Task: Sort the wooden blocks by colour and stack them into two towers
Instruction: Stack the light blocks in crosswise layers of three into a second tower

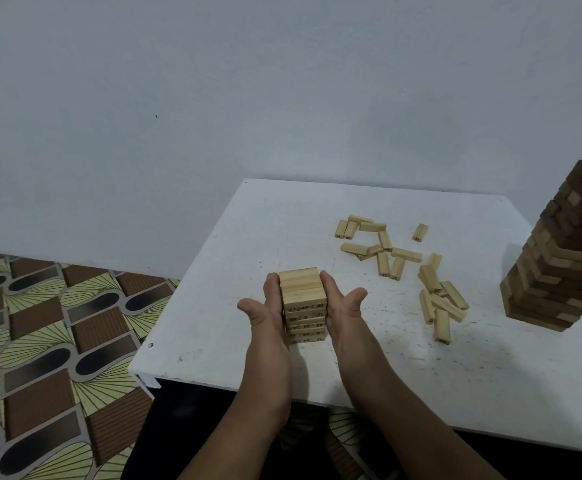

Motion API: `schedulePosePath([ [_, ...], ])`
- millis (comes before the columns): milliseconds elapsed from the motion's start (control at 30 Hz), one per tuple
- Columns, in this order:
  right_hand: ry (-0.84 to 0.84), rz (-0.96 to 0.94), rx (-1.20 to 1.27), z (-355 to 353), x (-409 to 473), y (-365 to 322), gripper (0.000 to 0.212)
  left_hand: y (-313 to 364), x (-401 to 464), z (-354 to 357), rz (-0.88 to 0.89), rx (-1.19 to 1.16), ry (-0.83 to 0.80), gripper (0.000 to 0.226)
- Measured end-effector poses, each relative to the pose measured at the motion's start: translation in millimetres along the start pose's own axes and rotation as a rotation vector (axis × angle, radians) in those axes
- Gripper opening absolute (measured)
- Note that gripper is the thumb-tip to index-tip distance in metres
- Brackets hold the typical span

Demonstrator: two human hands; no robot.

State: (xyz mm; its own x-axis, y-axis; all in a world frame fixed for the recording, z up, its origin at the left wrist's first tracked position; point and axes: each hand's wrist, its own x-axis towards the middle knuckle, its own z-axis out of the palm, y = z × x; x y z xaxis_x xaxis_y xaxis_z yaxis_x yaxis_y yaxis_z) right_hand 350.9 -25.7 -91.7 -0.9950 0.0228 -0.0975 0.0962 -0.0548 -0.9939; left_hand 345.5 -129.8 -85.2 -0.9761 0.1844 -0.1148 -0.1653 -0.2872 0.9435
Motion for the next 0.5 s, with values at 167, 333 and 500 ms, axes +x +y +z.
schedulePosePath([
  [167,-0.009,-0.002,-0.006,2,2,0,0.107,1,0,-1,-0.010,0.092,-0.033,0.116],
  [333,-0.033,-0.025,-0.025,1,-4,-3,0.108,2,1,1,-0.007,0.084,-0.028,0.099],
  [500,-0.026,-0.028,0.016,4,-5,-8,0.101,2,2,2,0.014,0.064,-0.007,0.090],
])
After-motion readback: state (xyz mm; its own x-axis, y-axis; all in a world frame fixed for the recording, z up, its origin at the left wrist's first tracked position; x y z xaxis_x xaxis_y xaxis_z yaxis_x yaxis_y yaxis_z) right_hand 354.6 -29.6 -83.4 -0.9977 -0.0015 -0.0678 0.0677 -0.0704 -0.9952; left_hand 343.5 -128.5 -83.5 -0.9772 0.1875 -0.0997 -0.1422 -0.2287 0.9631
